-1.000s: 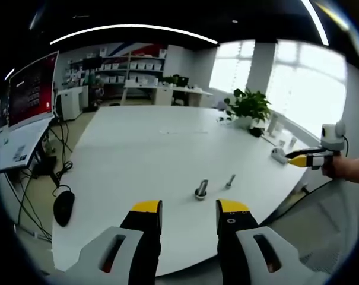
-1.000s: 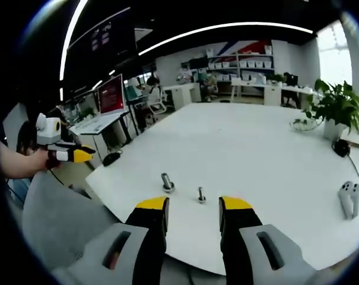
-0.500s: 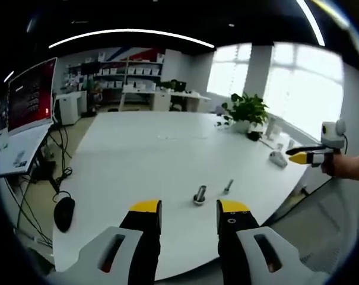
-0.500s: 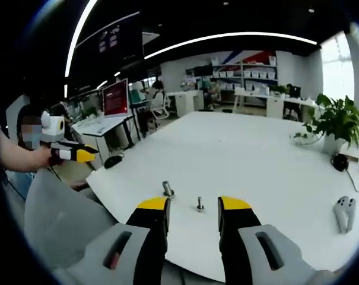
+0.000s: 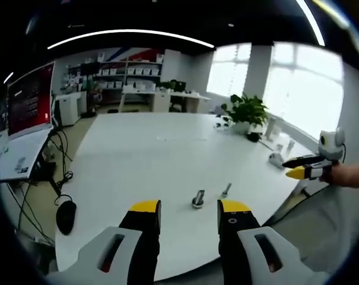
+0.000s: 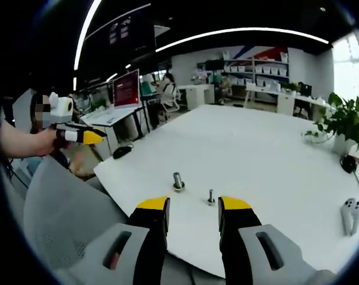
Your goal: Place the washer onto the threaded stud by aligning its center hole with the stud, sliding it down to the base, and recovering from edge contact or off-axis alignment until the washer reaches the visible bottom stop.
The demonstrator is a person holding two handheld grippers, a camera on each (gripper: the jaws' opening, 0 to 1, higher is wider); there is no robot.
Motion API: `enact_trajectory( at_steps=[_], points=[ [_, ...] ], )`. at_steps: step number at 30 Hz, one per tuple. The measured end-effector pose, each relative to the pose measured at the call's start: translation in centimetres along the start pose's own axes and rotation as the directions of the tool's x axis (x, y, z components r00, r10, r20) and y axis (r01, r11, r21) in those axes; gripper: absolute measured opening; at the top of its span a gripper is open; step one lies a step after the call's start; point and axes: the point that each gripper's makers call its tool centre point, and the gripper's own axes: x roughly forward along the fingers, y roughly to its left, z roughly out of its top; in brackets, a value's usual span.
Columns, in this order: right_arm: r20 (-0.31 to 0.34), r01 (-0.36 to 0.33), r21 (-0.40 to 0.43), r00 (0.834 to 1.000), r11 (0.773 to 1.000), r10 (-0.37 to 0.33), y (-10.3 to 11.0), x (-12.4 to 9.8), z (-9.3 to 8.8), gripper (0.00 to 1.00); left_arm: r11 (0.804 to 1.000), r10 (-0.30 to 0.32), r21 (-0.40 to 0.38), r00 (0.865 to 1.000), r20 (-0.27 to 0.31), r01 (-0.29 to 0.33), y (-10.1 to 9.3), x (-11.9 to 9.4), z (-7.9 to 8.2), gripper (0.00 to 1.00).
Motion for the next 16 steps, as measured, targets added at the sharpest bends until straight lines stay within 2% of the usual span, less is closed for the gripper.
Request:
enact_trajectory(
  at_steps=[4, 7, 10, 16],
  points=[
    [0.002, 0.001, 0.022, 1.000, 1.000, -0.001, -0.5, 0.0, -0.1, 0.35, 0.999, 0.016, 0.032, 0.999, -0.027, -0.016, -0.1, 0.0, -1.3, 0.36],
    [0.003, -0.011, 0.018, 1.000, 1.000, 0.011, -0.1, 0.1, -0.1, 0.35, 0.999, 0.026, 0.031, 0.999, -0.020, -0.026, 0.1, 0.3, -1.5, 0.35],
    [-0.003, -0.024, -0.006, 1.000, 1.000, 0.024, 0.4, 0.3, -0.1, 0.35, 0.997, 0.053, 0.066, 0.998, -0.023, -0.051, 0.8, 0.4, -1.3, 0.34],
    [0.019, -0.013, 0.016, 1.000, 1.000, 0.012, 0.0, 0.1, 0.2, 0.34, 0.994, 0.107, -0.014, 0.994, 0.001, -0.107, 2.4, -0.2, -1.4, 0.33]
  ],
)
